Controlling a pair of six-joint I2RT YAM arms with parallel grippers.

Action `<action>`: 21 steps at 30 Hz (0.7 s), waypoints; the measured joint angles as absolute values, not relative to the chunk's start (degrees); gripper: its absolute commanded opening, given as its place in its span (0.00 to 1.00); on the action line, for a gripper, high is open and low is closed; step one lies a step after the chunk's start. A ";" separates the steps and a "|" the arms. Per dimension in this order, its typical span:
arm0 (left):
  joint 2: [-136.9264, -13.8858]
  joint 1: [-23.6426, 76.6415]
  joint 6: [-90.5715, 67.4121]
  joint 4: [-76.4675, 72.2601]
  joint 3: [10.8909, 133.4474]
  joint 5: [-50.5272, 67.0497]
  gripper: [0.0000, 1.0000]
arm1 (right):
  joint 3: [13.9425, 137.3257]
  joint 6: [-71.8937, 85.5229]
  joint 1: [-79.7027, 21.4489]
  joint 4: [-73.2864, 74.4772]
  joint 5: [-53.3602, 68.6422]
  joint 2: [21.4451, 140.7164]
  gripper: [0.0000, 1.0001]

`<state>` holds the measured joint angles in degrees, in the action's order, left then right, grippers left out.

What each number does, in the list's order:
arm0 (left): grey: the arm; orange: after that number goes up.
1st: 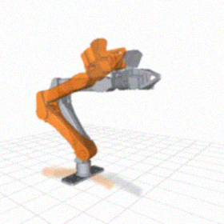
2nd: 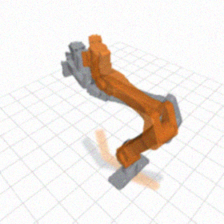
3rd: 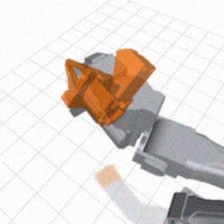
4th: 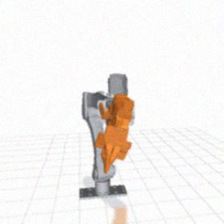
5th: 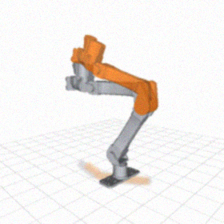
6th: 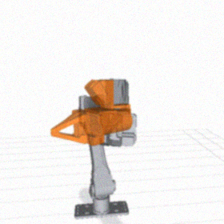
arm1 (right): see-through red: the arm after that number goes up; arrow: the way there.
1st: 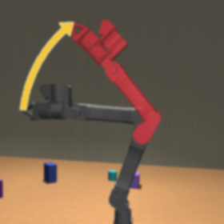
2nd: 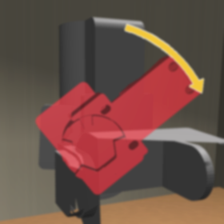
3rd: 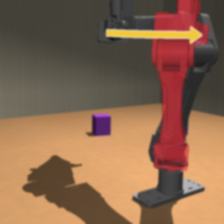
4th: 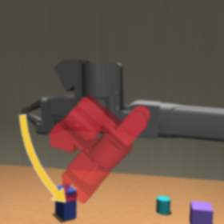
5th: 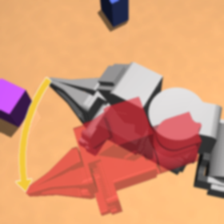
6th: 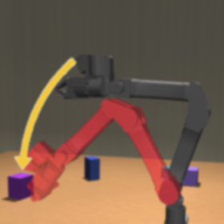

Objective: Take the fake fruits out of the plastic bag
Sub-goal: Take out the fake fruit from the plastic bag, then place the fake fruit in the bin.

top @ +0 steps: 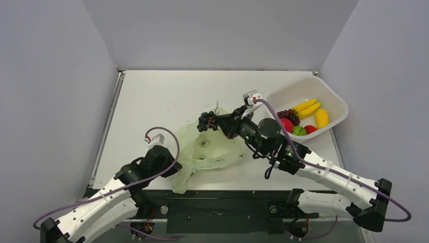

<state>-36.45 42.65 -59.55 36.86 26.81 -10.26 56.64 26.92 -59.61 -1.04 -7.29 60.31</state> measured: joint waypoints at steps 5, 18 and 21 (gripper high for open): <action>-36.71 42.68 -59.55 36.86 26.65 -9.96 0.00 | 57.12 24.86 -53.39 1.69 -10.79 56.31 0.00; -39.11 42.65 -59.35 36.69 26.65 -8.05 0.00 | 57.12 27.11 -31.46 10.04 -32.95 52.77 0.00; -39.07 42.65 -59.33 36.67 26.65 -7.53 0.00 | 57.12 30.15 -23.42 11.44 -34.81 55.33 0.00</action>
